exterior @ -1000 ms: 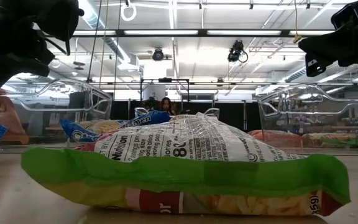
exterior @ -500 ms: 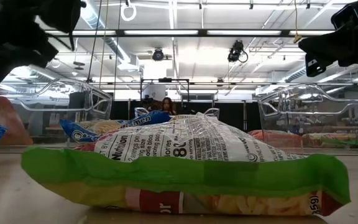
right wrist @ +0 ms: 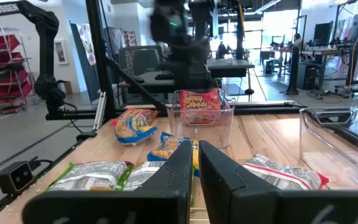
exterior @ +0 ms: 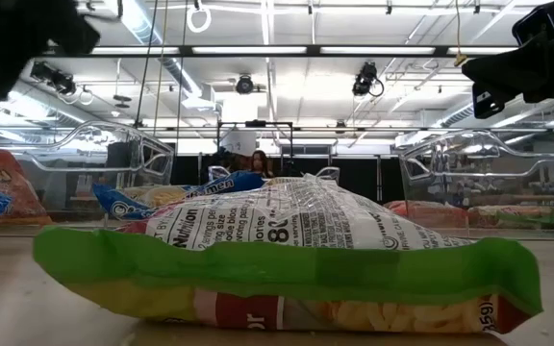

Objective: Sort Maruchan noodles
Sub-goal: Put the orange noodle from the bottom into the middle left transparent bin

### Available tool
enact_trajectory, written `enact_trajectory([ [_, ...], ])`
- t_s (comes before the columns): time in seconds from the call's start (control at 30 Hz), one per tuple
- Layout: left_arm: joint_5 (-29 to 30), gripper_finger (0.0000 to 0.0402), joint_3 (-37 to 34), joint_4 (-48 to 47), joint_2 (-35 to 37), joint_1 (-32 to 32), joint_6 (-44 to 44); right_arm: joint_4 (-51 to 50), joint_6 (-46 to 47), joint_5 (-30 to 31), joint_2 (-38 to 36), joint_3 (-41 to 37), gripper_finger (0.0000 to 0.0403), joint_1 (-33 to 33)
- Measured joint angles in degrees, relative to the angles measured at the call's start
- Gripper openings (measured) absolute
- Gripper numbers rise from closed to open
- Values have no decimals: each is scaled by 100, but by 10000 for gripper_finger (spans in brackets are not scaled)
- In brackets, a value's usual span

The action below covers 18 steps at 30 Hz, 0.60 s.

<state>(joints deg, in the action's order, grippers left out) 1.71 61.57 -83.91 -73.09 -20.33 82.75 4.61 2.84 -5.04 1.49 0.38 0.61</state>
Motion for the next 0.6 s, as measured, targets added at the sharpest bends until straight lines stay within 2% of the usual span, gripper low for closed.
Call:
enact_trajectory([
  [0.13, -172, 66, 165, 1406, -3, -1181, 293, -1, 1, 0, 1, 1, 34, -1],
  [0.23, 82, 66, 170, 2684, -72, -2146, 214, -1, 1, 0, 1, 0, 34, 1],
  [0.33, 278, 66, 172, 3322, -306, -2895, 224, -1, 1, 0, -1, 0, 34, 1],
  [0.47, -16, 63, 261, 3573, -833, -3409, 681, 1, 1, 0, 0, 1, 34, 1],
  [0.6, -393, 47, 712, 3772, -1501, -3620, 686, -1, 0, 0, 0, 0, 34, 0],
])
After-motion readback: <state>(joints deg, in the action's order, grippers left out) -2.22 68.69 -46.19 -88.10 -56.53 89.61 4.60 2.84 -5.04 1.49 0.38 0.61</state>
